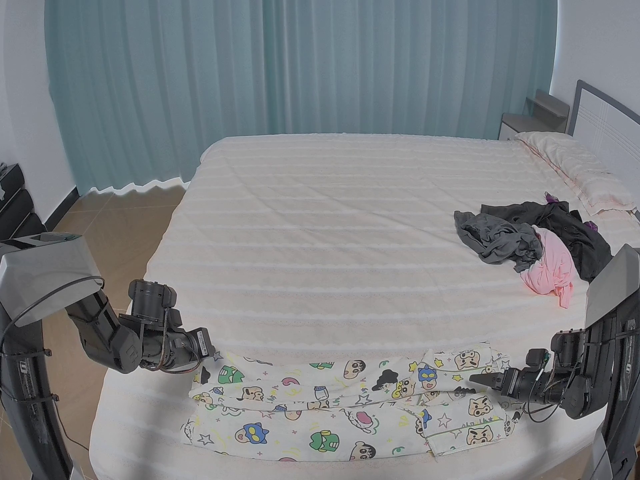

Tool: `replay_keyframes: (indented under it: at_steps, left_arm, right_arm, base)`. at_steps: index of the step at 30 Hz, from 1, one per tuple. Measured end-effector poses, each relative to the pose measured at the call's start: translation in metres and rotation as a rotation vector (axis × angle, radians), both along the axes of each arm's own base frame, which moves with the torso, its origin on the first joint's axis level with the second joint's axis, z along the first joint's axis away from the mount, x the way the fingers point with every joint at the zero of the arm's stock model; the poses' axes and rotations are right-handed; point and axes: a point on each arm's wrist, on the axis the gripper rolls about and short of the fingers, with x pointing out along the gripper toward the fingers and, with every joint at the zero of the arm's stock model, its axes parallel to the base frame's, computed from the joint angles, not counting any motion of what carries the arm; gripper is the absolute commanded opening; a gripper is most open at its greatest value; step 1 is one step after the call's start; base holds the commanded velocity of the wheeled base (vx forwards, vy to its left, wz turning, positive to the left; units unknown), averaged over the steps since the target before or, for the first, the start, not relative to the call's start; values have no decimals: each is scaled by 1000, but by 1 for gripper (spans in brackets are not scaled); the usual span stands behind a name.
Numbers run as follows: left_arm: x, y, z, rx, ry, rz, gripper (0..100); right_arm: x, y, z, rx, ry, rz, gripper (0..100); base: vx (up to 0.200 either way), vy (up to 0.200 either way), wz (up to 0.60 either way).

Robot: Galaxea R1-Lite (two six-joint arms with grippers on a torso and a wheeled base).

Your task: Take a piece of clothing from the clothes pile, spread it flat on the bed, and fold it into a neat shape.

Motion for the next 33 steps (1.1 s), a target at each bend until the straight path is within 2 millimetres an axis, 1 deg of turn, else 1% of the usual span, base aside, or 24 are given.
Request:
replay_keyframes:
  at_steps: [6, 7, 12, 16, 20, 25, 33]
  left_arm:
    - [4, 2, -6, 3, 11, 7, 0]
    - [4, 2, -7, 4, 13, 7, 100]
    - [8, 3, -10, 4, 16, 11, 100]
    - [8, 9, -13, 1, 24, 26, 100]
    - [2, 11, -14, -23, 47, 11, 100]
    - [-11, 11, -12, -82, 70, -49, 100]
    - [-20, 8, -11, -55, 65, -112, 100]
  right_arm:
    - [0, 0, 0, 0, 0, 1, 100]
    - [0, 0, 0, 0, 0, 1, 100]
    - [0, 0, 0, 0, 2, 1, 100]
    - [0, 0, 0, 0, 2, 1, 100]
    - [0, 0, 0, 0, 2, 0, 100]
    - [0, 0, 0, 0, 3, 1, 100]
    - [-1, 0, 0, 0, 4, 1, 100]
  base:
    - [0, 0, 0]
    - [0, 0, 0]
    - [0, 0, 0]
    - [0, 0, 0]
    - [0, 0, 0]
    - [0, 0, 0]
    - [0, 0, 0]
